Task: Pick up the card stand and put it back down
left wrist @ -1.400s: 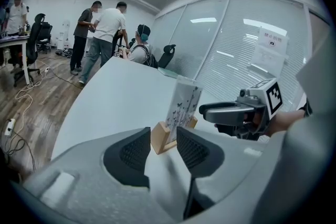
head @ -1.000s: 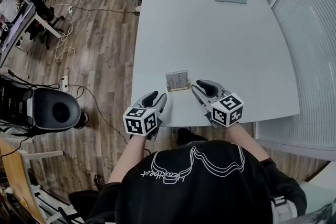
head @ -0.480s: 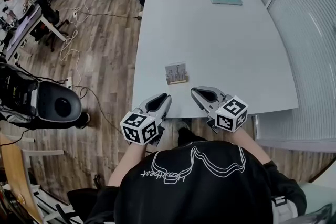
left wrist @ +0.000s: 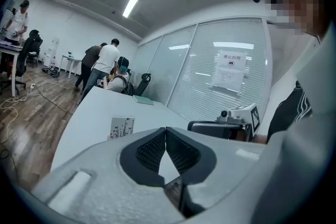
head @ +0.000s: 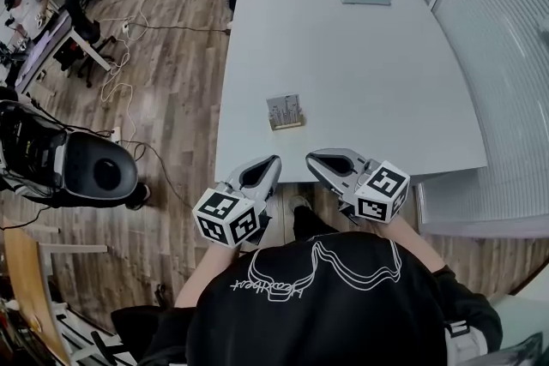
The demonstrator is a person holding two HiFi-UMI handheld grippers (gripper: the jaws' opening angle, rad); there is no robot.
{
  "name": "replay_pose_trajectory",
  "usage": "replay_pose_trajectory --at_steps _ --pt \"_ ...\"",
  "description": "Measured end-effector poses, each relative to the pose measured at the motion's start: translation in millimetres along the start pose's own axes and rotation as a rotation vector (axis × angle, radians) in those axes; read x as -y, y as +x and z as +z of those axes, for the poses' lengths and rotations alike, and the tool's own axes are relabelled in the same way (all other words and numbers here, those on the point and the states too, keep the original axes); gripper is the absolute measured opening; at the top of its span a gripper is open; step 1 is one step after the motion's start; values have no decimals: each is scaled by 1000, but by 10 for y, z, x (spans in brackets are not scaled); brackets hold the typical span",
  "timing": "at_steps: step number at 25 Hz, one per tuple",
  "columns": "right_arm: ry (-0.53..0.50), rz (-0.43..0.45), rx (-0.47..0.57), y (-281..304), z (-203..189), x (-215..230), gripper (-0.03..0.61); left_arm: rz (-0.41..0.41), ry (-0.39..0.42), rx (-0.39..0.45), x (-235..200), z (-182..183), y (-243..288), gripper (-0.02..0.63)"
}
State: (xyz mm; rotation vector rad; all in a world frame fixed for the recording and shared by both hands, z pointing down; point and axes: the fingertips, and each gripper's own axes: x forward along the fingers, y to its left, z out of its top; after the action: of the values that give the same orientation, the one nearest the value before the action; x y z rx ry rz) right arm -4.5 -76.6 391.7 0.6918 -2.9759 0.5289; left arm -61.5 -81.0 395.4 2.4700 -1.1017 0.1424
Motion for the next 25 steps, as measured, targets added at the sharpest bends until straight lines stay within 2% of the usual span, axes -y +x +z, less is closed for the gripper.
replay_pose_trajectory --at_steps 9,25 --pt "46 -25 5 -154 -108 -68 6 -41 13 -18 263 -103 -80 15" --pt "63 -16 7 -200 -231 -239 6 -17 -9 -22 328 -259 -267 15"
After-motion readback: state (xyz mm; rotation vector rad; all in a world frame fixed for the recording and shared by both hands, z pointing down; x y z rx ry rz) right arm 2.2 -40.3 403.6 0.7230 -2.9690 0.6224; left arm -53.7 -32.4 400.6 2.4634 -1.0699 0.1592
